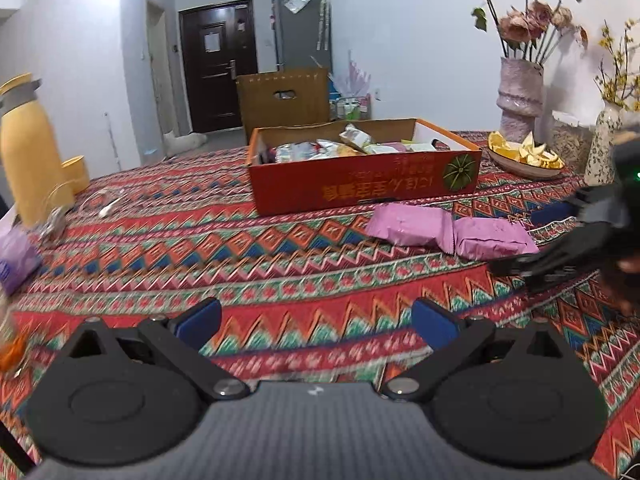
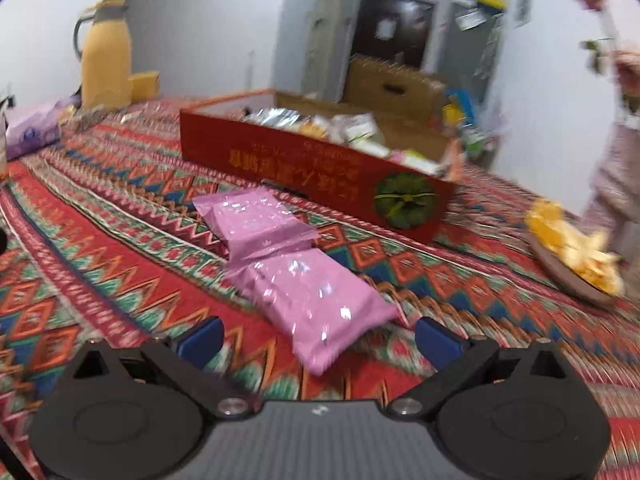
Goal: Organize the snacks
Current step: 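Grasp a pink packet with the left tool while the right tool grasps the other pink packet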
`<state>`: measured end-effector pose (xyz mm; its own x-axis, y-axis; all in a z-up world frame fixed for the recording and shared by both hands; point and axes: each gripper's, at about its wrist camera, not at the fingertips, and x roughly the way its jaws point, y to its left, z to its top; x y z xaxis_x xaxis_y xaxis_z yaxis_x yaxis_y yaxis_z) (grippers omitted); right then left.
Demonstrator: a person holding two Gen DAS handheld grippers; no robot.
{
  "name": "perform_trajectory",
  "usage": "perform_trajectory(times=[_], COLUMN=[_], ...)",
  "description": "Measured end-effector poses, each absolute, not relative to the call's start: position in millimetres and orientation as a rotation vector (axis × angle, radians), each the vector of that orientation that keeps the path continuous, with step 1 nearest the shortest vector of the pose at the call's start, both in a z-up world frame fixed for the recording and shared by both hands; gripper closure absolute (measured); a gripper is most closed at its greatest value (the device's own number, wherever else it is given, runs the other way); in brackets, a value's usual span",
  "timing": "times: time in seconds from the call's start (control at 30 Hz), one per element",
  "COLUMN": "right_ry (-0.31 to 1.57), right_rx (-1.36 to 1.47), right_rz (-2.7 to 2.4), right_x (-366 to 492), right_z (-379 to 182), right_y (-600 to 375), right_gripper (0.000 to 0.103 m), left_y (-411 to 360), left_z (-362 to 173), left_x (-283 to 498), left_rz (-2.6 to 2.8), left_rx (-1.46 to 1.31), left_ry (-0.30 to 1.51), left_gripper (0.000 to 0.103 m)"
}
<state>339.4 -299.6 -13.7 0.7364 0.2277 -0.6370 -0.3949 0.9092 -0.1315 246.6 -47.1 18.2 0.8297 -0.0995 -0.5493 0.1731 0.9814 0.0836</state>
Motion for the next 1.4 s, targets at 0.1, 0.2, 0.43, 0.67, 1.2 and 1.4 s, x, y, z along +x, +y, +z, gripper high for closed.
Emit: perform_trajectory(times=[0.1,0.2,0.43,0.67,1.2,1.4], right_ry=[0.668,0.685,0.666,0.571,0.567,0.585], right_rx=[-0.273,-0.21,-0.032,0.093,0.179,0.203], right_rz=[0.382,0.39,0.272,0.28,0.248,0.236], right_x=[368.3,388.3,387.3,376.0,378.4,381.2], right_z=[-20.3,-21.1,-23.8,-20.1,-22.5,-24.9], right_y=[-296.3,-306.3,-348.0,-372.0,-384.2,-387.8], right_gripper=[0.002,0.017,0.043,0.043,0.043,0.043], left_y=[-55.8,-64.3,-107.5,-132.8,-157.8,-136.7], left_z=[15.3,8.4,-11.0,-24.0,-20.9,-2.2], left_x=[265.0,287.7,347.8,407.3,456.8,426.1], left_rz=[-0.162,-0.189,-0.333,-0.44,-0.534,-0.382], left_rx=[0.153,0.166,0.401,0.504,0.33,0.256], left_ry=[0.586,0.616,0.571,0.661,0.76,0.767], left_gripper=[0.0,0.0,0.0,0.002,0.041,0.042])
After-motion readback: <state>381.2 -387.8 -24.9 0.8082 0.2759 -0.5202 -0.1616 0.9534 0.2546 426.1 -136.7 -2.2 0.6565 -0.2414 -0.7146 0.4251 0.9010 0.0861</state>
